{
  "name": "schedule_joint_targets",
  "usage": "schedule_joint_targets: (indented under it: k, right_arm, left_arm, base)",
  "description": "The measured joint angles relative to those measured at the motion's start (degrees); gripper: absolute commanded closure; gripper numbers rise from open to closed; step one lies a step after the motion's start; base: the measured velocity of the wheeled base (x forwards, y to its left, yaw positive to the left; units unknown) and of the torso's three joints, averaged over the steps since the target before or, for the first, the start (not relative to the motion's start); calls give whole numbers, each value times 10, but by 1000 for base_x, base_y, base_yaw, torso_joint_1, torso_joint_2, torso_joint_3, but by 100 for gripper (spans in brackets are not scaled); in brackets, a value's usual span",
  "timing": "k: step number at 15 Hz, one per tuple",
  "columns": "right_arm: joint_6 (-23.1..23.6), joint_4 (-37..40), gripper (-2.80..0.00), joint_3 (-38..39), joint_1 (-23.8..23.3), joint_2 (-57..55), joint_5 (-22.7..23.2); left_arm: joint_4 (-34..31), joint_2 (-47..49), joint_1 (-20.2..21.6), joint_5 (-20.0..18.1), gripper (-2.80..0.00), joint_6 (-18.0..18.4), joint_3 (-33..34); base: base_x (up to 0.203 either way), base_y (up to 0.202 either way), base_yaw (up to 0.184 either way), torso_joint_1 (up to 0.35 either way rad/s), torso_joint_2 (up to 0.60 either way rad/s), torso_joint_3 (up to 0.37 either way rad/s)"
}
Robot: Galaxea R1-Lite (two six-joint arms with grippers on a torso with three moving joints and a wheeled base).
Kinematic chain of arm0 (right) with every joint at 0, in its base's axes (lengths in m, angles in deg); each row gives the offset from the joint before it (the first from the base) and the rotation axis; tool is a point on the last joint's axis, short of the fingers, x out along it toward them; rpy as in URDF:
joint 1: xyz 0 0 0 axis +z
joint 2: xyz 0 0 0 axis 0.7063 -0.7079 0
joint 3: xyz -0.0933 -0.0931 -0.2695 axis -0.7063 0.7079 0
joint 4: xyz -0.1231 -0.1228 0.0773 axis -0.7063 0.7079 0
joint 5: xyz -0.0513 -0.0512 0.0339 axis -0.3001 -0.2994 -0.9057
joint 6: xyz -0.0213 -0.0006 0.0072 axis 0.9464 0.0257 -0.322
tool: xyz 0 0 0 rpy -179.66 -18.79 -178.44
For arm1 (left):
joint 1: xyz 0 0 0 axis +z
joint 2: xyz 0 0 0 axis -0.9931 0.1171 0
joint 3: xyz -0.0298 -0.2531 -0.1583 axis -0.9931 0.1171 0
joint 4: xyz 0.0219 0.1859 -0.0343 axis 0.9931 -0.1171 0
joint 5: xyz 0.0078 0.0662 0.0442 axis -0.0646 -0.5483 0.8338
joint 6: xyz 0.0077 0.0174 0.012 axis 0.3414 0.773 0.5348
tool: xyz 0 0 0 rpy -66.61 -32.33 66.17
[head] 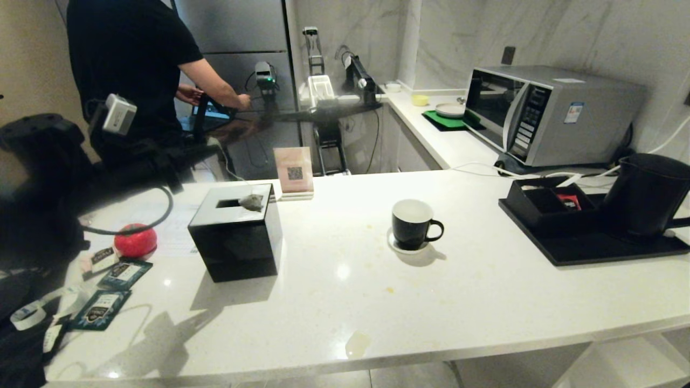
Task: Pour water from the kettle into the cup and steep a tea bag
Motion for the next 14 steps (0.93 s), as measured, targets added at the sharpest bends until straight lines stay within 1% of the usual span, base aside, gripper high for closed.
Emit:
schedule_joint_targets:
  k: [3, 11, 14]
  right_arm:
    - [0, 0, 0, 0, 0, 0, 0]
    - [0, 0, 0, 0, 0, 0, 0]
    - [0, 0, 0, 0, 0, 0, 0]
  left_arm:
    - [7, 6, 3, 1, 0, -1, 0]
    - [36, 40, 4, 6, 0, -4, -82]
    - [51, 54, 4, 8, 0, -8, -99]
  base:
    - [0, 0, 0, 0, 0, 0]
    - [0, 0, 0, 0, 0, 0]
    - [0, 0, 0, 0, 0, 0]
